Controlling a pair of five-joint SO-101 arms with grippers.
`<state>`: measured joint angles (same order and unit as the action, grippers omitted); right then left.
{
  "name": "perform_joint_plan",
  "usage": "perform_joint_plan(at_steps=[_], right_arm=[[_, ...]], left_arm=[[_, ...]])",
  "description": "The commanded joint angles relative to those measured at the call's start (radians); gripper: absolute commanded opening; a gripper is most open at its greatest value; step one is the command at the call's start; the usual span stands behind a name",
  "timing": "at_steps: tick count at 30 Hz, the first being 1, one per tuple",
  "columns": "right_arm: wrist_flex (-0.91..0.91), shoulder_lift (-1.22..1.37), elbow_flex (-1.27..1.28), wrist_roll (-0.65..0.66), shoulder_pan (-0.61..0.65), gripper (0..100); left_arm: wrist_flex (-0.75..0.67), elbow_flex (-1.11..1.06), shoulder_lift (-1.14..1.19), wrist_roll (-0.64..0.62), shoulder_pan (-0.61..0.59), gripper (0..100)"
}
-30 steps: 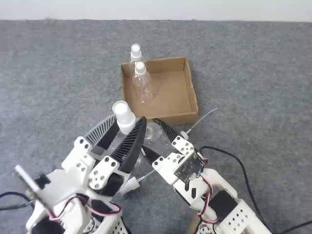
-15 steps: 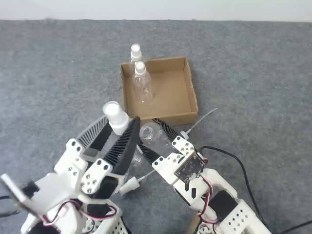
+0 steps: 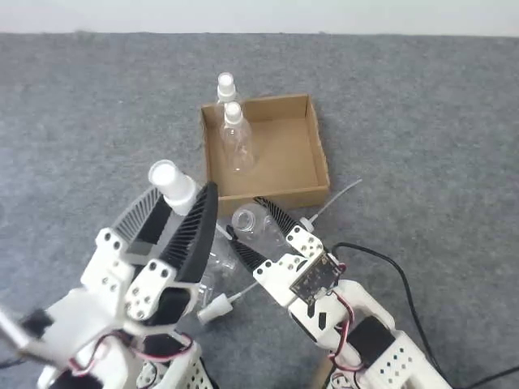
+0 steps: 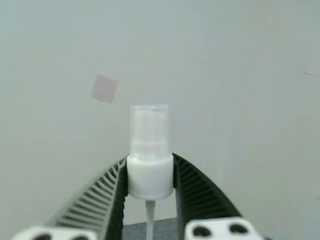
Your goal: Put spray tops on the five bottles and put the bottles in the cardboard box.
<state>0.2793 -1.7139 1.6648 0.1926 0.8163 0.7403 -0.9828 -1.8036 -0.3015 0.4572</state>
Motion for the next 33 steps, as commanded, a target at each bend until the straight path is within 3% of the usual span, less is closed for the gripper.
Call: perform_joint_plan(at_steps=[1,22,33], right_arm=[[-0.019,-0.013,0.023,0.02,-0.004,2.7],[-0.019,-0.013,0.023,0.02,-0.01,2.7],[-0.018,-0.01,0.023,0.02,-0.004,2.7]], left_arm=[[-0.091,-0.056,-0.017,-0.002,0.0,1],[0.083,-0.09,-0.017,-0.002,0.0,1],[-0.087,-0.088,-0.018,0.002,-0.009,1]])
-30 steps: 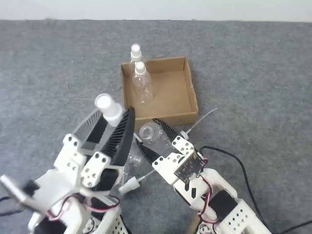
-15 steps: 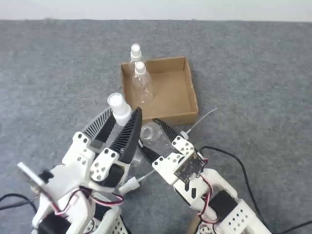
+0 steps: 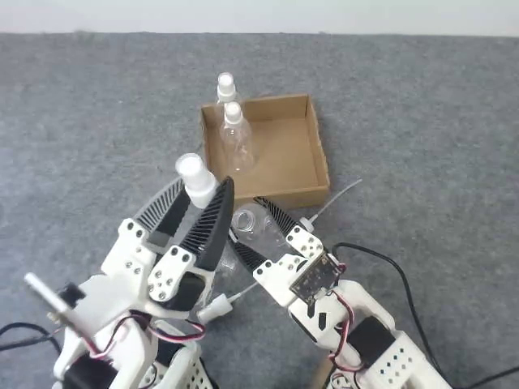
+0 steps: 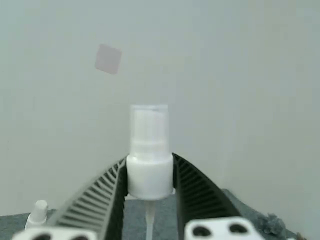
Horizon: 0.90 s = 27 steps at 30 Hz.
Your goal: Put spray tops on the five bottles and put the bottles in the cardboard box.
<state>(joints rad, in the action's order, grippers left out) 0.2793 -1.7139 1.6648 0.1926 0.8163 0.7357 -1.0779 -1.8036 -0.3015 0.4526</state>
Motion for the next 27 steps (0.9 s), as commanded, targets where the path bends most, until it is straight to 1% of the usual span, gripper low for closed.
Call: perform_joint_plan(at_steps=[1,4,13,19,23,27], right_arm=[[-0.018,-0.01,0.023,0.02,-0.004,2.7],[-0.018,-0.01,0.023,0.02,-0.004,2.7],[0.002,-0.018,0.023,0.02,-0.002,2.7],[0.002,-0.019,0.023,0.02,-0.002,2.7],[0.002,-0.016,0.023,0.02,-0.002,2.7],[0.002,-0.01,0.023,0.026,0.027,2.7]], left_arm=[[-0.098,0.007,-0.018,0.002,-0.005,1],[-0.123,0.007,-0.018,0.005,-0.005,1],[-0.127,-0.038,-0.018,0.008,-0.008,1],[-0.245,-0.122,-0.018,0.003,-0.075,1],[-0.249,-0.125,-0.018,0.0,-0.077,1],[-0.247,-0.085,-0.018,-0.002,-0.075,1]])
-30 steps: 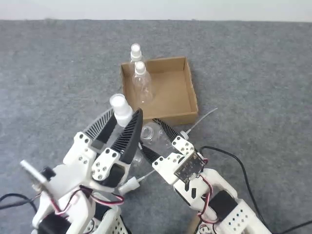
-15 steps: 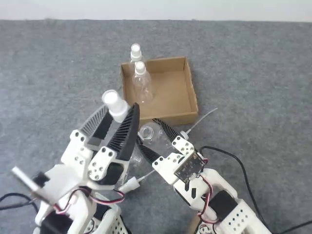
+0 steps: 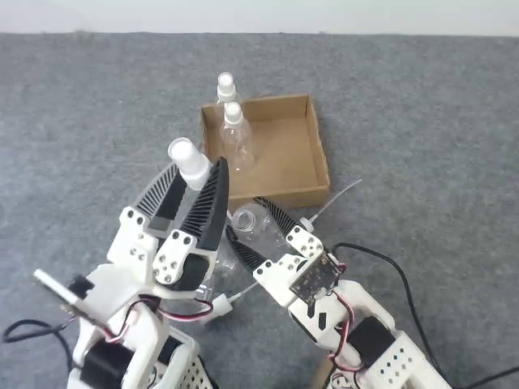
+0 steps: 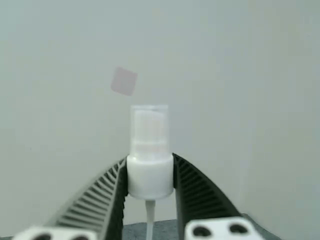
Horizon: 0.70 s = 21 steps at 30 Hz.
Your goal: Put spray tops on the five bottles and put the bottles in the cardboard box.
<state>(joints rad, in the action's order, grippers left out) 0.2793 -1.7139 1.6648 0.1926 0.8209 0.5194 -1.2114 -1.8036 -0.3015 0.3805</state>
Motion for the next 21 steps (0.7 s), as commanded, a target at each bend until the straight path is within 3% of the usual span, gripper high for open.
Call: perform_joint_plan(at_steps=[1,10,21], right_arm=[[0.002,-0.01,0.023,0.026,0.024,2.7],[0.002,-0.01,0.023,0.026,0.022,2.7],[0.002,-0.01,0.023,0.026,0.019,2.7]], left_arm=[[-0.028,0.062,-0.018,-0.002,-0.003,1],[0.058,0.097,-0.018,-0.009,0.097,1],[0.112,0.081,-0.018,-0.008,0.095,1]])
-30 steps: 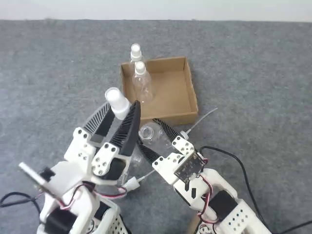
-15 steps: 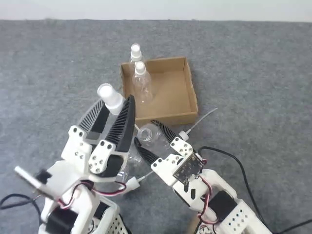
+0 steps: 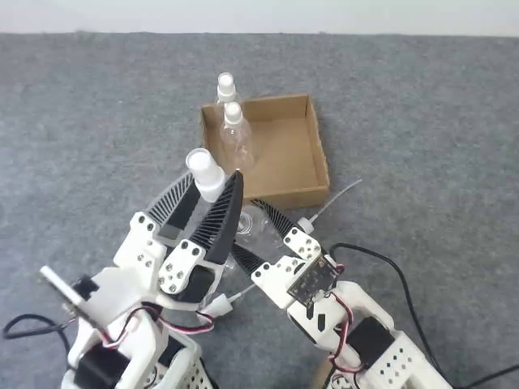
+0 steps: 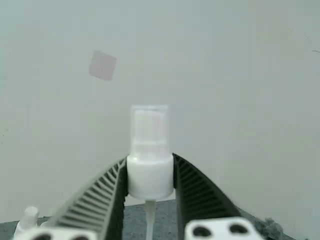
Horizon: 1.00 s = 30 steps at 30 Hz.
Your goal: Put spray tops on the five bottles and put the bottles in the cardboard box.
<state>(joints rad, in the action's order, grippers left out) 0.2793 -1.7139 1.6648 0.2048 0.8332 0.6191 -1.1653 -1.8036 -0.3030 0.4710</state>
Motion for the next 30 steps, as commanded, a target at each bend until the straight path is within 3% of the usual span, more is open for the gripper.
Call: perform_joint_plan(at_steps=[1,30], right_arm=[[0.002,-0.01,0.023,0.014,0.007,2.7],[-0.01,-0.021,0.017,0.006,-0.142,2.7]], left_arm=[[0.012,0.03,-0.018,-0.006,0.005,1],[0.04,-0.091,-0.017,0.051,0.014,1]])
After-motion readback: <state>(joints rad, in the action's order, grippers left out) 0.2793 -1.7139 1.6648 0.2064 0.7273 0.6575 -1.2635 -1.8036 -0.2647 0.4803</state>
